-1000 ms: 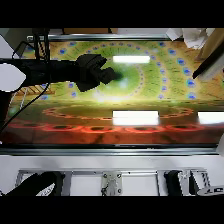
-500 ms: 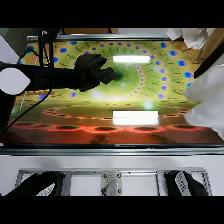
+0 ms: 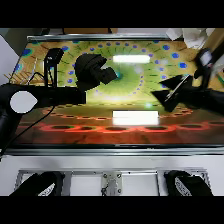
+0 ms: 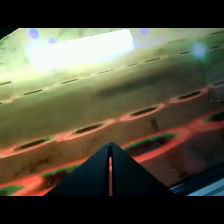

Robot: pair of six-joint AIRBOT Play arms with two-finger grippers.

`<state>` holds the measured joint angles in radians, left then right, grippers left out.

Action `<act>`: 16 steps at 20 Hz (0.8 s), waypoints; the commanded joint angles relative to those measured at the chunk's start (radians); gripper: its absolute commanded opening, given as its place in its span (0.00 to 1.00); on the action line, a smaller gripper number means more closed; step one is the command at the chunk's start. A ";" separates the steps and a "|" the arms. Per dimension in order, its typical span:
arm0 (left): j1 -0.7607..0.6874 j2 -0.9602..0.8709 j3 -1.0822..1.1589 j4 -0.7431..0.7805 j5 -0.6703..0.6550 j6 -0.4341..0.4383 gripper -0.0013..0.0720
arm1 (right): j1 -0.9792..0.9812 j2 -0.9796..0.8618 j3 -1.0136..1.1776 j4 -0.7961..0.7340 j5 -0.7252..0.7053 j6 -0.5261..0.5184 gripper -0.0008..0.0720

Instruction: Fold the clothes and pants, and hang the long-sleeved shirts on hangers.

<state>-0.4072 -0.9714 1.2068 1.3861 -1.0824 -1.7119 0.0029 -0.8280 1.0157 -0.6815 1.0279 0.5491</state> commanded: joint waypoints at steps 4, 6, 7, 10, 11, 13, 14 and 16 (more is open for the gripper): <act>0.000 0.016 -0.050 -0.002 0.032 -0.035 0.04 | 0.213 -0.049 -0.084 0.002 0.028 0.148 0.68; 0.000 0.016 -0.050 -0.001 0.032 -0.034 0.04 | 0.212 -0.054 -0.084 0.028 0.028 0.148 0.68; 0.000 0.016 -0.050 -0.001 0.032 -0.034 0.04 | 0.212 -0.053 -0.084 0.032 0.028 0.148 0.68; 0.000 0.016 -0.050 -0.001 0.031 -0.034 0.04 | 0.212 -0.053 -0.084 0.031 0.028 0.148 0.67; 0.000 0.016 -0.050 -0.001 0.032 -0.034 0.04 | 0.212 -0.053 -0.084 0.031 0.028 0.147 0.57; 0.000 0.016 -0.050 -0.001 0.032 -0.034 0.04 | 0.212 -0.053 -0.084 0.031 0.028 0.148 0.06; 0.000 0.016 -0.050 -0.001 0.032 -0.034 0.04 | 0.212 -0.054 -0.084 0.031 0.028 0.147 0.06; 0.000 0.016 -0.050 -0.001 0.032 -0.034 0.04 | 0.212 -0.054 -0.084 0.031 0.028 0.147 0.06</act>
<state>-0.4072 -0.9558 1.1576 1.3846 -1.0512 -1.7458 0.2142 -0.8810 0.9321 -0.6518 1.0554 0.6941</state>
